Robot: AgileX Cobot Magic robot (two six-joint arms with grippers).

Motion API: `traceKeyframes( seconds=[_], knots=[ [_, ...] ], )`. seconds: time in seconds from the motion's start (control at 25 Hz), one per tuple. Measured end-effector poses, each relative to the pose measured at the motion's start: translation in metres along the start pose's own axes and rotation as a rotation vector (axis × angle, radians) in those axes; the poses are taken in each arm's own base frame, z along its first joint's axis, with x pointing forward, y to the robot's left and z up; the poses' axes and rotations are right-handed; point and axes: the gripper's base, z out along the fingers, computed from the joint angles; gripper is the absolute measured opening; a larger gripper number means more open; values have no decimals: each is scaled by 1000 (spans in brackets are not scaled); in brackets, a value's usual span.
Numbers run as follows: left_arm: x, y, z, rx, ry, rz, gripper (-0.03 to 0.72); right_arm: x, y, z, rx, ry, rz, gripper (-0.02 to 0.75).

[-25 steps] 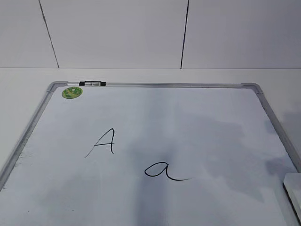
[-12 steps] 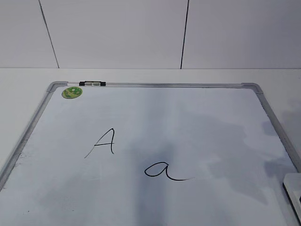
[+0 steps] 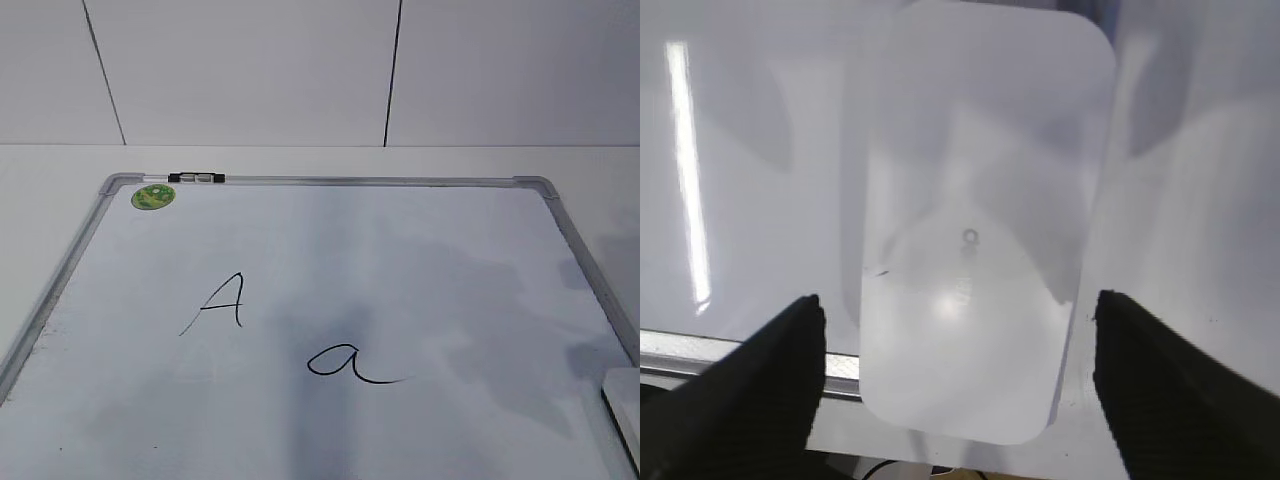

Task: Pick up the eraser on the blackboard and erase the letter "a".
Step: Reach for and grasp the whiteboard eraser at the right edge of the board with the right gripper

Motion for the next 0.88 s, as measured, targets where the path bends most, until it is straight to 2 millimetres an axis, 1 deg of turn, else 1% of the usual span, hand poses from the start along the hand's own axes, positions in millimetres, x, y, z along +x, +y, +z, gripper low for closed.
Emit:
traceKeyframes(
  seconds=[0.16, 0.32, 0.4, 0.52, 0.88],
  knots=[
    [0, 0, 0, 0, 0, 0, 235, -7, -1, -9, 20, -22, -16, 661],
    [0, 0, 0, 0, 0, 0, 235, -11, -1, -14, 18, -34, -11, 635],
    [0, 0, 0, 0, 0, 0, 235, -11, -1, -13, 14, -14, 5, 633],
    [0, 0, 0, 0, 0, 0, 235, -10, -1, -10, 9, 26, 15, 650],
    [0, 0, 0, 0, 0, 0, 235, -9, 1, -10, -6, 39, 25, 666]
  ],
)
